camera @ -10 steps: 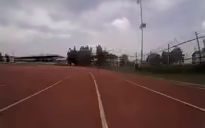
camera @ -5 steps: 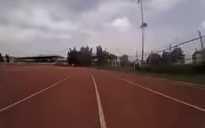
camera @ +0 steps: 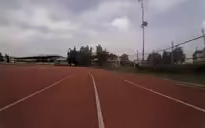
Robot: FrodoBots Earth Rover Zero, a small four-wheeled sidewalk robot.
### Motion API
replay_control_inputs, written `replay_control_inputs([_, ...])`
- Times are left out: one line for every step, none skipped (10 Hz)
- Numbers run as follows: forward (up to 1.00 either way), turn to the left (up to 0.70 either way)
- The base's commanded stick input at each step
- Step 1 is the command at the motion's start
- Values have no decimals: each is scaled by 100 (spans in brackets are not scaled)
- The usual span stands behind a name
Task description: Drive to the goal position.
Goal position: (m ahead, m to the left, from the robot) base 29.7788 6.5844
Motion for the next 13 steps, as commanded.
replay_control_inputs([45, 0])
replay_control_inputs([45, 0])
replay_control_inputs([45, 0])
replay_control_inputs([45, 0])
replay_control_inputs([45, 0])
replay_control_inputs([45, 27])
replay_control_inputs([45, 27])
replay_control_inputs([45, 27])
replay_control_inputs([45, 27])
replay_control_inputs([45, 27])
replay_control_inputs([45, 27])
replay_control_inputs([45, 27])
replay_control_inputs([45, 27])
